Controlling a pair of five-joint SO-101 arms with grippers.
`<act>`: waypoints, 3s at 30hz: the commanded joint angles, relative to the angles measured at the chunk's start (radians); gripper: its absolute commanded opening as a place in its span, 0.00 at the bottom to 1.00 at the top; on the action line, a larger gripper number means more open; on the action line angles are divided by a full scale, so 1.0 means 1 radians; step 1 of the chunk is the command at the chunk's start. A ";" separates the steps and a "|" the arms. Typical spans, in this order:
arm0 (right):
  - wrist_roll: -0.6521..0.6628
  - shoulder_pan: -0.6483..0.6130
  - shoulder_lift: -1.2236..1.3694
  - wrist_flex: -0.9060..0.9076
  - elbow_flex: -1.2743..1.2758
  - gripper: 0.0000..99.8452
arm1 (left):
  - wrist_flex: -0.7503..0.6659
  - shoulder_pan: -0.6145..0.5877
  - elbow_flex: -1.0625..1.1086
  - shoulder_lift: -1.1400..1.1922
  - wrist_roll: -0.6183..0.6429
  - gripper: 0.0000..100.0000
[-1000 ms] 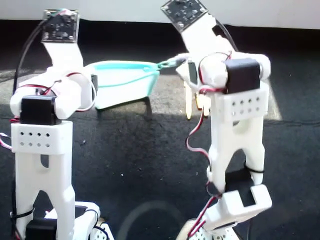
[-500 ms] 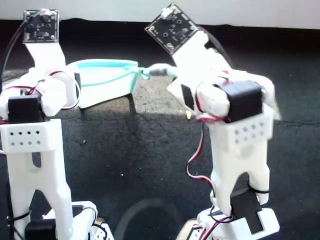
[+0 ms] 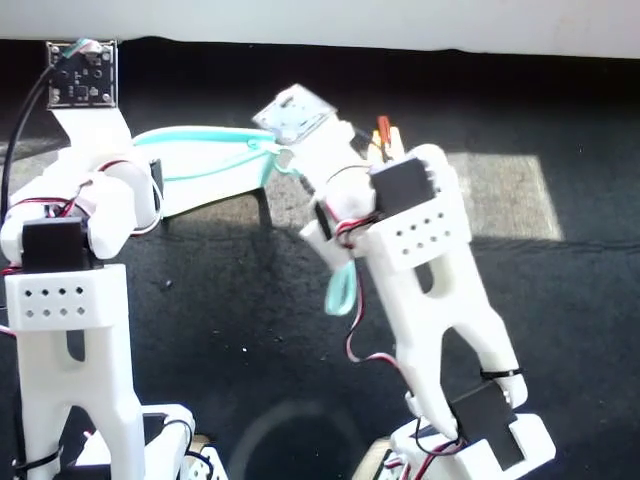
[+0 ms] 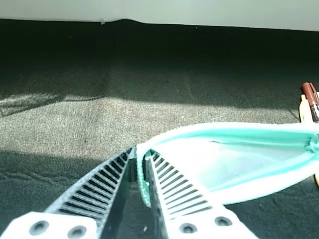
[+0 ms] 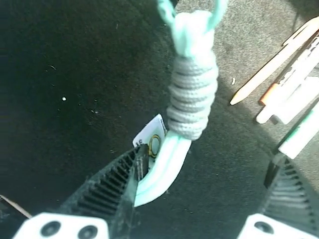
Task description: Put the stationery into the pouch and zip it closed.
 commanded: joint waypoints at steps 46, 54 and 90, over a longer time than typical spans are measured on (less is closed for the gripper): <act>-0.094 0.328 1.038 -0.464 -0.725 0.18 | -0.020 0.024 0.079 -0.004 -0.002 0.01; -0.091 0.340 1.280 -0.387 -0.989 0.18 | -0.020 0.022 0.079 -0.004 -0.002 0.01; -0.095 0.269 0.662 0.010 -0.420 0.01 | -0.018 0.027 0.079 -0.004 0.000 0.01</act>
